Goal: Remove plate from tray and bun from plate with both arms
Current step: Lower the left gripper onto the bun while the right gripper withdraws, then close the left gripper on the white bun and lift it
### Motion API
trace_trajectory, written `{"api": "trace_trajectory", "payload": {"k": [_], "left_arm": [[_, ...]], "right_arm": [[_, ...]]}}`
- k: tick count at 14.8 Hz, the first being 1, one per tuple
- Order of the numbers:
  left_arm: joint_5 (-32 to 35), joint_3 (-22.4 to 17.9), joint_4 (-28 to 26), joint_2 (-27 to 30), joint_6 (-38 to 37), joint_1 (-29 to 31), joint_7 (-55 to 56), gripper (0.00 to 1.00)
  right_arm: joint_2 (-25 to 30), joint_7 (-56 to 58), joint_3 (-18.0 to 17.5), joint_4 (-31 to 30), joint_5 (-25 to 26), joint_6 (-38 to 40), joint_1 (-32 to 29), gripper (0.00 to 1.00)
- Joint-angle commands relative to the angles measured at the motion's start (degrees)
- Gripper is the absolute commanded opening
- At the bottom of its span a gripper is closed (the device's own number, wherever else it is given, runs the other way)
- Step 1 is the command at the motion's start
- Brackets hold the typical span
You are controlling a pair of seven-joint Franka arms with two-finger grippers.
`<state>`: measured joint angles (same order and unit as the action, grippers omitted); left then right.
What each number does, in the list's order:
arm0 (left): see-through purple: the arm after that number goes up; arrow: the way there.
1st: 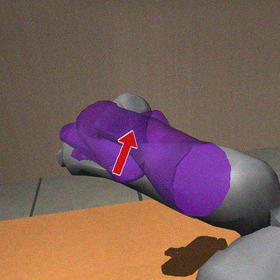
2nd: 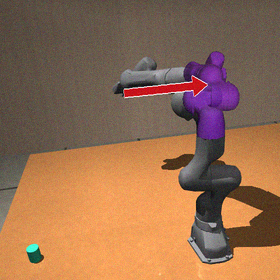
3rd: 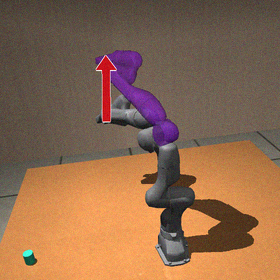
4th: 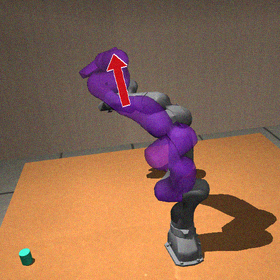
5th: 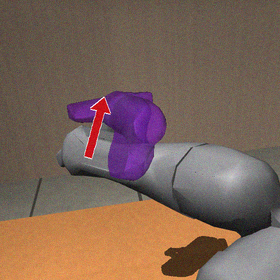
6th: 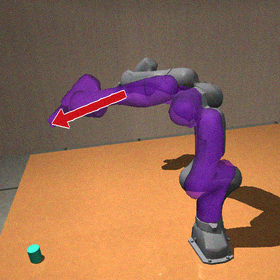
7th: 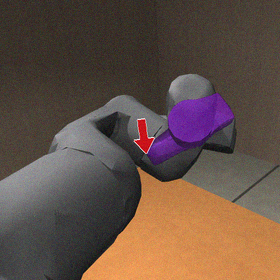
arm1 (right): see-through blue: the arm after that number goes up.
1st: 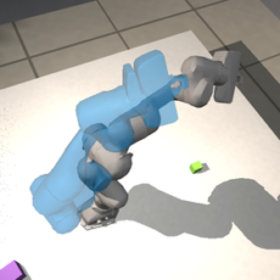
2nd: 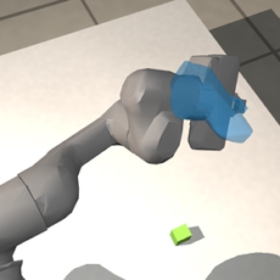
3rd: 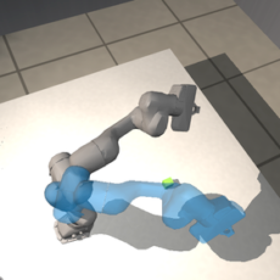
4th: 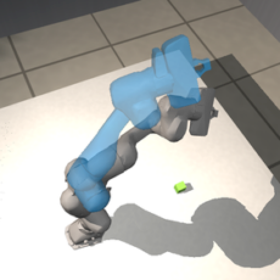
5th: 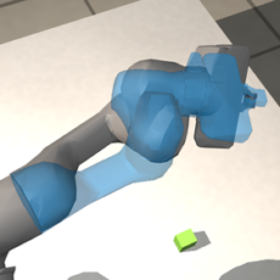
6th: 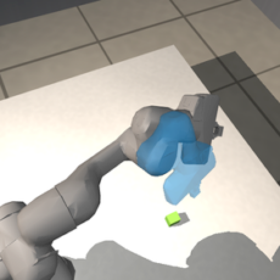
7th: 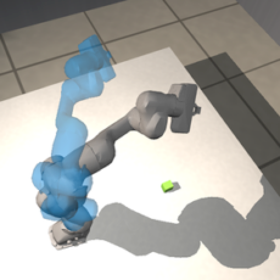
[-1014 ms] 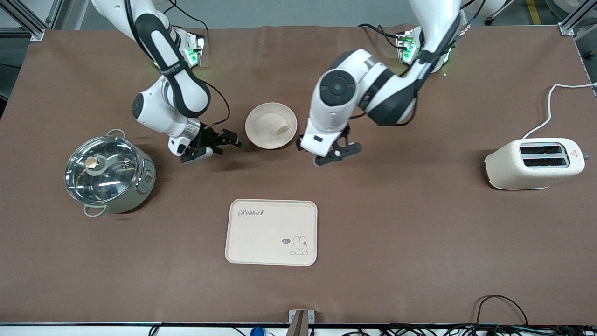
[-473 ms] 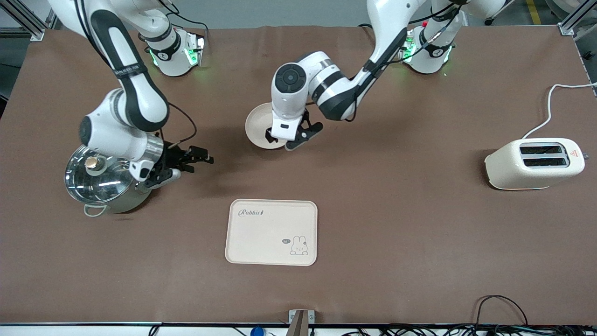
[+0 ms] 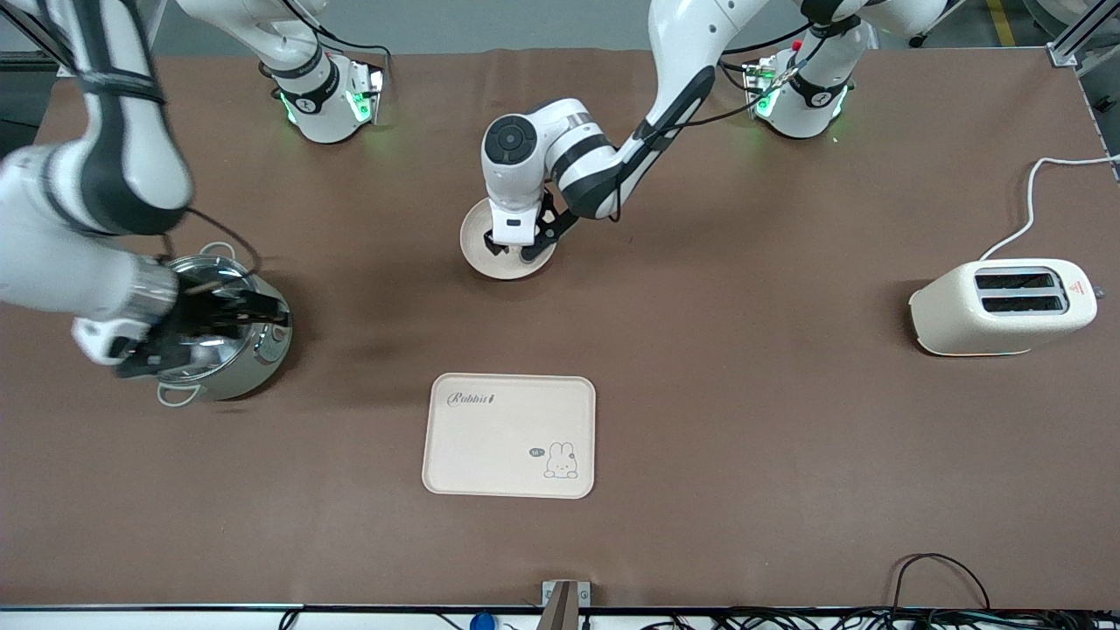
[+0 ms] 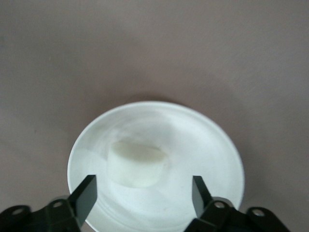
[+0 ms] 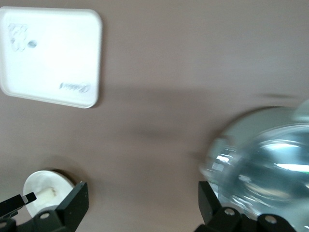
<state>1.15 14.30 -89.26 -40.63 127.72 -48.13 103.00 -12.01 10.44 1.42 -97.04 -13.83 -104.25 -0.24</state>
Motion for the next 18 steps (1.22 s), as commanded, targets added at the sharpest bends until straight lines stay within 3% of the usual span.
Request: {"api": "trace_trajectory", "payload": {"k": [1, 3, 8, 15, 18], "left_arm": [[1.23, -0.41, -0.21, -0.59, 0.59, -0.65, 1.59, 0.77], [1.14, -0.41, -0.21, -1.3, 1.12, -1.0, 1.59, 0.72], [1.23, -0.32, -0.21, -2.35, 1.74, -1.0, 1.59, 0.54], [1.14, -0.32, 0.23, -3.14, 2.18, -0.56, 1.5, 0.0], [1.14, -0.5, 0.58, -2.01, 1.74, -0.13, 0.98, 0.0]], "right_arm": [[-0.12, -4.46, -1.06, 12.02, 7.56, 8.94, -1.78, 1.0], [0.67, -4.9, -0.89, 15.47, 10.21, 11.6, -1.96, 1.0], [7.78, -6.22, -1.24, 15.66, 16.37, 14.33, -2.49, 1.0], [10.34, -6.22, -1.68, 15.57, 16.2, 20.14, -2.14, 1.0], [10.25, -6.48, -1.59, 14.96, 15.94, 19.7, -1.87, 1.0]]}}
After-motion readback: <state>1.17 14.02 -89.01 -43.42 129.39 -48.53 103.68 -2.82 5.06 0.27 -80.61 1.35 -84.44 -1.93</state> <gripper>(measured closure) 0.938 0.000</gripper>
